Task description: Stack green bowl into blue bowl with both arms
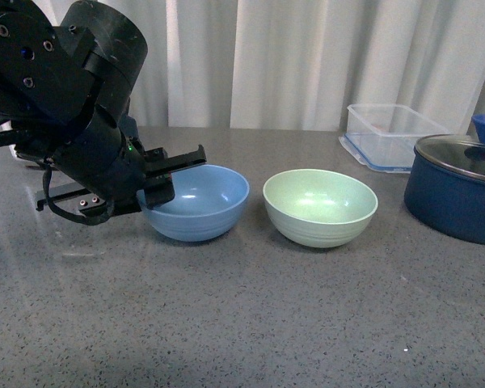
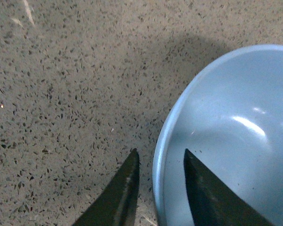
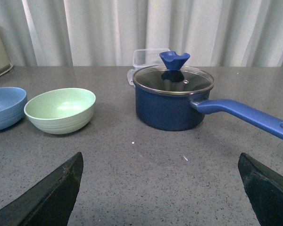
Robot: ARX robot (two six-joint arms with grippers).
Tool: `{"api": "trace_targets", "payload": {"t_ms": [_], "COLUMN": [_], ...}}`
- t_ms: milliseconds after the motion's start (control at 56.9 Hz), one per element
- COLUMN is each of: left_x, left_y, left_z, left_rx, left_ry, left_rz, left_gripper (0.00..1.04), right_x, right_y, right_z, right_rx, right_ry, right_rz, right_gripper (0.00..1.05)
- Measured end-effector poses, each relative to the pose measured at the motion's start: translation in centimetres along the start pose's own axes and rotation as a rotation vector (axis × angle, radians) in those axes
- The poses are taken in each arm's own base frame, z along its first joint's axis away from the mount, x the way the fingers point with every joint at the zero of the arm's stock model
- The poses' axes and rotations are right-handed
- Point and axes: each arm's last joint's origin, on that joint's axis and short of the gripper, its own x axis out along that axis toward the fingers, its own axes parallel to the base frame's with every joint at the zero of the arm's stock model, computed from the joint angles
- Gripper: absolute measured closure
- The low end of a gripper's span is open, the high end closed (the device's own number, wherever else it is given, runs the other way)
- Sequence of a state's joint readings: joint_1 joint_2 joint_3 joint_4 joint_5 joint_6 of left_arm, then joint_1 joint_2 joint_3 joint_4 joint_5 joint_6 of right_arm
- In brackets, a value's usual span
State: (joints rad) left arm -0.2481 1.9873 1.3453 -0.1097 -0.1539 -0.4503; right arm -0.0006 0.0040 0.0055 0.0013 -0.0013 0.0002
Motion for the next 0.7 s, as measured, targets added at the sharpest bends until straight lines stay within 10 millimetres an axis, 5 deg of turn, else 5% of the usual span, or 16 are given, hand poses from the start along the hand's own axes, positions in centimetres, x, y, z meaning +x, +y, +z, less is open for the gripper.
{"api": "trace_targets", "payload": {"t_ms": [228,404,562,702], "left_x": [-1.9,-8.3,-14.1,-16.4], "left_y": [0.6,1.6,3.9,5.7], "left_z": [0.2,3.0,3.3,1.8], "left_rx": [0.026,0.064,0.083,0.135], "left_ry": [-0.076,-0.331,-0.442,-0.478], "left_rz": [0.014,0.015,0.03,0.08], "left_gripper": [0.36,0.08,0.07,0.07], "right_x": [0.0,0.0,0.0,0.0], "right_y": [0.0,0.0,0.0,0.0], "right_z": [0.0,0.0,0.0,0.0], "right_rx": [0.0,0.0,0.0,0.0], "right_ry": [0.0,0.0,0.0,0.0], "right_rz": [0.0,0.0,0.0,0.0], "right_gripper": [0.1,0.1,0.1,0.1]}}
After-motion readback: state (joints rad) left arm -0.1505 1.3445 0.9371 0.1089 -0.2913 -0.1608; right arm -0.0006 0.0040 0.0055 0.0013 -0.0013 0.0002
